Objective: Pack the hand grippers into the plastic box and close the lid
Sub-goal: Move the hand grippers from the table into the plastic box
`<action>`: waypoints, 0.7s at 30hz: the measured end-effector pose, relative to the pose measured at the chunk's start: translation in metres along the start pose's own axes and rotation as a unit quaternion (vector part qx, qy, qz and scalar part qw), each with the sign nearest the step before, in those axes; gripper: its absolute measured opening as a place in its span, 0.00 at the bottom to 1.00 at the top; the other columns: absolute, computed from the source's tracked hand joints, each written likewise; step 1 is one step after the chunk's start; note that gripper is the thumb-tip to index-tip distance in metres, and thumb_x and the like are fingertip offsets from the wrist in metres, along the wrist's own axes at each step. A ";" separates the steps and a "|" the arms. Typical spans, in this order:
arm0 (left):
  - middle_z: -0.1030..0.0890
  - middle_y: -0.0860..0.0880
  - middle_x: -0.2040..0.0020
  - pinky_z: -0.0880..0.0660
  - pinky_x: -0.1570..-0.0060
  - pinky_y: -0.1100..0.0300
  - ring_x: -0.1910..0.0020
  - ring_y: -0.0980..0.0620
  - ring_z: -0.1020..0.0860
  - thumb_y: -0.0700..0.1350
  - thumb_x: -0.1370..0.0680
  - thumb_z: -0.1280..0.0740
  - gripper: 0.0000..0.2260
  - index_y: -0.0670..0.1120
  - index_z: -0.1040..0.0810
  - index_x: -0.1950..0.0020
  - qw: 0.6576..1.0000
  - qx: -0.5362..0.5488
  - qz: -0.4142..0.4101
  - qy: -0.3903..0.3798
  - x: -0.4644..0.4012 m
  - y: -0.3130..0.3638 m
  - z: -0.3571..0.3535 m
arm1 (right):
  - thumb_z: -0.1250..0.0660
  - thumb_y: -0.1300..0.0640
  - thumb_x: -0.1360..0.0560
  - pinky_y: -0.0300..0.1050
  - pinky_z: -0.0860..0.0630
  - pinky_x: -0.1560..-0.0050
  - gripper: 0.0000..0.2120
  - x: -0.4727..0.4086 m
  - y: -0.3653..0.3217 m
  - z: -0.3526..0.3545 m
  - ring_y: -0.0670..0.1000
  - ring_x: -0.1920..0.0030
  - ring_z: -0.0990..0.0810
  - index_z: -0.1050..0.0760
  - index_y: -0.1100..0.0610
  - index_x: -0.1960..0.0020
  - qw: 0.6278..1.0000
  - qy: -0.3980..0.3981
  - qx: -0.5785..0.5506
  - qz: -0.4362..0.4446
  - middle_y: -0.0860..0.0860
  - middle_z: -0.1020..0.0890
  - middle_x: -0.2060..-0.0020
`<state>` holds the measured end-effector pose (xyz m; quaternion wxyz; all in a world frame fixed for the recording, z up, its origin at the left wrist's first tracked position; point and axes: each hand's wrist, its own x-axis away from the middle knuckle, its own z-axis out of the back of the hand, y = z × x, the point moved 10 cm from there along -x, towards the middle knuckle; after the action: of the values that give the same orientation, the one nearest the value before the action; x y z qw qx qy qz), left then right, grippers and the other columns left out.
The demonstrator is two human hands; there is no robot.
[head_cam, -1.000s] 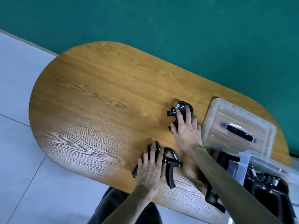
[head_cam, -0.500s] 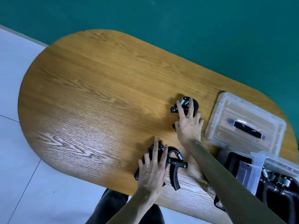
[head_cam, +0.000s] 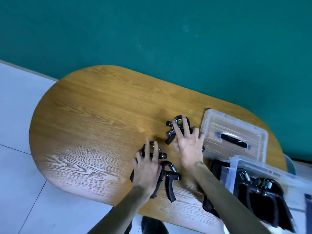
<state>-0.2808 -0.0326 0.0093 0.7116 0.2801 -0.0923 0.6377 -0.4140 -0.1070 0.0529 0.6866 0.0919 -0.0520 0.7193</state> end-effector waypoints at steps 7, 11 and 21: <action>0.69 0.42 0.20 0.36 0.40 0.50 0.39 0.43 0.38 0.54 0.15 0.47 0.33 0.49 0.66 0.20 0.996 -0.018 0.030 0.078 0.010 0.042 0.066 | 0.27 0.56 0.31 0.59 0.29 0.51 0.38 0.039 0.041 0.073 0.63 0.48 0.29 0.36 0.50 0.22 0.995 0.081 -0.055 -0.037 0.56 0.42 0.20; 0.64 0.42 0.19 0.35 0.41 0.49 0.39 0.42 0.37 0.54 0.16 0.45 0.33 0.49 0.62 0.19 0.992 -0.026 0.014 0.122 0.022 0.088 0.091 | 0.28 0.58 0.32 0.59 0.28 0.52 0.38 0.071 0.081 0.102 0.62 0.50 0.29 0.35 0.50 0.24 0.990 0.110 -0.066 -0.062 0.57 0.40 0.21; 0.60 0.43 0.18 0.33 0.39 0.48 0.39 0.42 0.38 0.53 0.16 0.43 0.33 0.49 0.59 0.18 0.984 -0.018 -0.084 0.159 0.051 0.231 0.086 | 0.25 0.56 0.33 0.59 0.29 0.52 0.40 0.159 0.205 0.114 0.63 0.50 0.29 0.35 0.48 0.24 0.970 0.153 -0.098 -0.159 0.54 0.40 0.21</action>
<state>-0.4743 -0.0265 0.1704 0.7735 0.1689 0.0341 0.6100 -0.6175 0.0149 0.2068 0.7974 -0.0801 -0.0013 0.5982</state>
